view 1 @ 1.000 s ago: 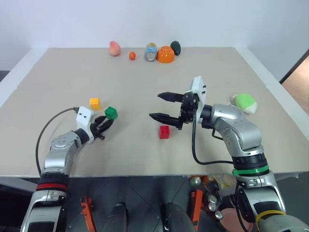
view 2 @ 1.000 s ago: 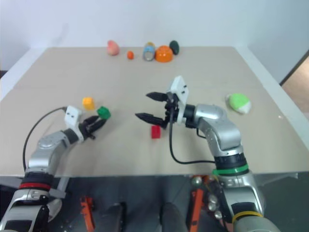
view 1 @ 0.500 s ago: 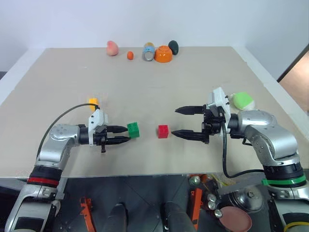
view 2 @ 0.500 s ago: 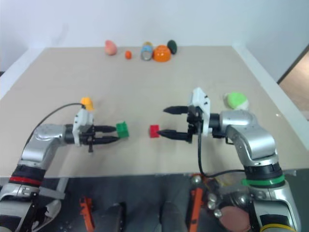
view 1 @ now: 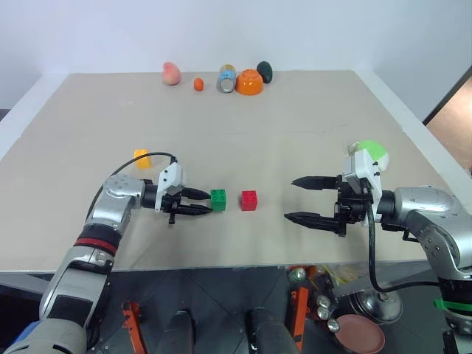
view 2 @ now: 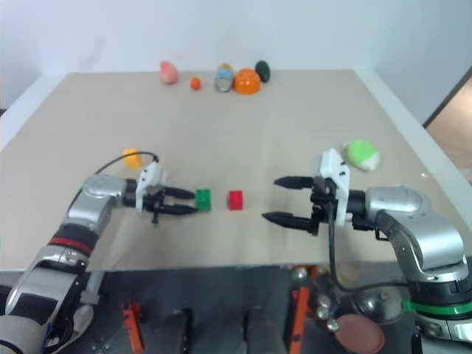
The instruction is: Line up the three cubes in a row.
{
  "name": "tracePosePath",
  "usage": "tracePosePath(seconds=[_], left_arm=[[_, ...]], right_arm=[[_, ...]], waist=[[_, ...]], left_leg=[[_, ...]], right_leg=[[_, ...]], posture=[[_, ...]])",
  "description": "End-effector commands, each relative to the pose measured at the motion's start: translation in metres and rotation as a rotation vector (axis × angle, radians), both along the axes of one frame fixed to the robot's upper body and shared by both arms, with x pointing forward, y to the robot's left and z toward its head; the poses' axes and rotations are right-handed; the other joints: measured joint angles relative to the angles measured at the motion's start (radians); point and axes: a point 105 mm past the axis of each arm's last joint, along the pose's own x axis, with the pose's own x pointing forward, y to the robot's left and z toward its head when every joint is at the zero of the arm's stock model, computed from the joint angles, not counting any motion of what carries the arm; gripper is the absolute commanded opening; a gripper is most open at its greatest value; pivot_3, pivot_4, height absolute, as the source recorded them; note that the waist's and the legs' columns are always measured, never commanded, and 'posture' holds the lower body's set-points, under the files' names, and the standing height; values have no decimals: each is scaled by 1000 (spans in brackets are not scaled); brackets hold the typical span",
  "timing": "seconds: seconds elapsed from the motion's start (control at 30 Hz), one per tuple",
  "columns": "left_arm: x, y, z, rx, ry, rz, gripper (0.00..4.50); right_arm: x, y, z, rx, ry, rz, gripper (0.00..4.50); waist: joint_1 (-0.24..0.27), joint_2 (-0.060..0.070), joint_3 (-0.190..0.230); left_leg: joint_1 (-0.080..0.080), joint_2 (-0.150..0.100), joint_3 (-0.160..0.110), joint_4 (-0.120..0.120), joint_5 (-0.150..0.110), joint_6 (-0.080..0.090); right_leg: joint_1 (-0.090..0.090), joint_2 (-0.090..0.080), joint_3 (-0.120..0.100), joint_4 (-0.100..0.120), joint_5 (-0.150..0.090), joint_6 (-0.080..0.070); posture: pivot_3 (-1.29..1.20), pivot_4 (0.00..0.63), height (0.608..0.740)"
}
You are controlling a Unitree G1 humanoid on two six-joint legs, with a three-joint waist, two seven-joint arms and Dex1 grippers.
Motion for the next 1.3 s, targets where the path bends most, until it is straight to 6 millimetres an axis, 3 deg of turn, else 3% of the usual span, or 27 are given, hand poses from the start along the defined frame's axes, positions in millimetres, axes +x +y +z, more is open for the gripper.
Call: tracePosePath(seconds=[0.03, 0.47, 0.73, 0.8, 0.9, 1.0, 1.13, 1.3], left_arm=[[8, 1, 6, 11, -59, 11, 1253], [12, 0, -10, 25, -41, 38, 1253], [12, -5, -10, -7, -29, 32, 1253], [14, -5, -9, -9, -17, 42, 2287], [15, -3, -6, -15, 0, 43, 3159], [16, 1, -5, -10, -11, 54, 4363], [14, 11, -5, 22, -35, 59, 4479], [9, 46, 7, 87, -67, 72, 4479]], right_arm=[[-6, 4, 12, 10, -53, 18, 4500], [-4, 6, 12, 12, -60, 14, 4500], [-2, 9, 13, 11, -65, 18, 4500], [-1, 8, 14, 10, -67, 18, 4500], [0, 8, 15, 9, -69, 17, 4500], [1, 8, 16, 8, -71, 19, 4500], [2, 9, 17, 6, -72, 29, 4500], [5, 10, 20, -4, -74, 58, 4500]], waist=[[0, 0, 0], [0, 0, 0], [1, 0, 0], [1, 0, 0], [1, 0, 0], [1, 0, 0], [-1, 0, 0], [-10, 0, 0]], left_leg=[[0, 0, 0, 0, 0, 0], [0, 0, 0, 1, 0, 0], [0, -1, 0, 1, 0, 0], [0, 0, 0, 1, 0, 0], [0, -1, 0, 2, 0, 0], [0, -1, 0, 3, 1, 1], [0, 0, 0, 2, 1, 1], [0, 1, 0, 1, 1, 1]], right_leg=[[0, 0, 0, 0, 0, 0], [1, 0, 0, 0, 1, 1], [1, 0, 0, 0, 3, 5], [1, 0, 0, 0, 3, 5], [2, 0, 0, 0, 3, 4], [2, 0, 0, 0, 3, 2], [1, 0, 0, 0, 4, 2], [1, 1, 0, 0, 4, 3]], posture=[[0, 150, 738], [0, 150, 738], [0, 150, 738], [0, 150, 738], [0, 150, 738], [0, 150, 738], [0, 150, 738], [0, 150, 738]])
